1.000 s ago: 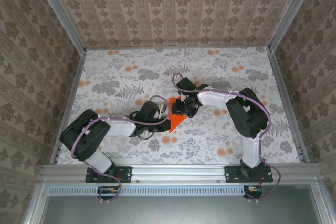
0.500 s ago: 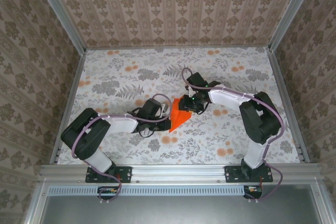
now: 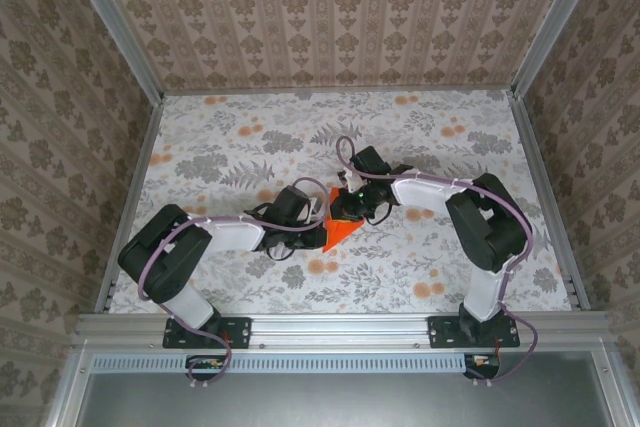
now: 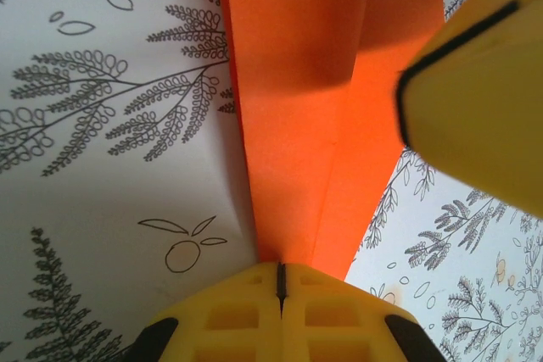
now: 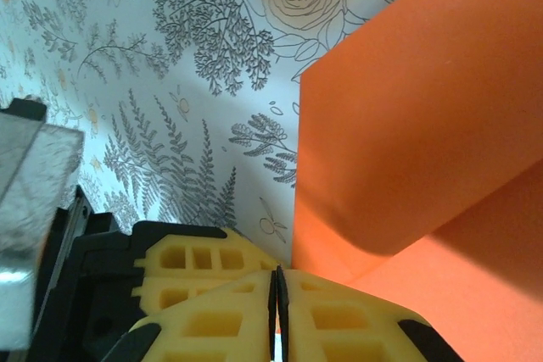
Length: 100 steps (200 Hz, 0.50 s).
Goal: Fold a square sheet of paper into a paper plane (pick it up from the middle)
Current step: Fourth fold the wing at the center of the table.
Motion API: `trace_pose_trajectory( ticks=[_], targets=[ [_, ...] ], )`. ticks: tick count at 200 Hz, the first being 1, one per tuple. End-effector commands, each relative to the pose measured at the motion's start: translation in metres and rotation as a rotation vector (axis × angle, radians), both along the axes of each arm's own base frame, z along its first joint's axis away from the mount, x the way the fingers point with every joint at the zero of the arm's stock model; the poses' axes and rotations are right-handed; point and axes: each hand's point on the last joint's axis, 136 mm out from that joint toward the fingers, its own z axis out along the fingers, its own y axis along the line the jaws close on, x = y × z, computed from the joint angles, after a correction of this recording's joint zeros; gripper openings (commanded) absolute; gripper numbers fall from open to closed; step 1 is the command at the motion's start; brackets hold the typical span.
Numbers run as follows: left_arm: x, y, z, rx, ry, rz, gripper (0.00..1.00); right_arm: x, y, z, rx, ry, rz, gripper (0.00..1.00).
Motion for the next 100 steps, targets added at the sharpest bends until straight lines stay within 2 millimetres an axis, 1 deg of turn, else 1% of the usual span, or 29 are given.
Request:
trace_pose_trajectory(
  ticks=[1, 32, 62, 100],
  targets=[
    [-0.022, 0.019, -0.03, 0.123, 0.079, -0.026, 0.02, 0.0, 0.005, -0.008, 0.008, 0.013, 0.022, 0.12],
    [-0.021, 0.018, -0.028, 0.124, 0.072, -0.029, 0.02, -0.003, -0.002, -0.025, -0.041, 0.03, 0.02, 0.11],
    [-0.019, 0.018, -0.024, 0.122, 0.062, -0.025, 0.02, -0.008, -0.014, -0.04, -0.089, 0.04, 0.004, 0.11],
    [-0.012, 0.012, -0.007, 0.078, 0.022, -0.01, 0.02, -0.013, -0.028, -0.055, -0.115, 0.064, -0.03, 0.1]
  ],
)
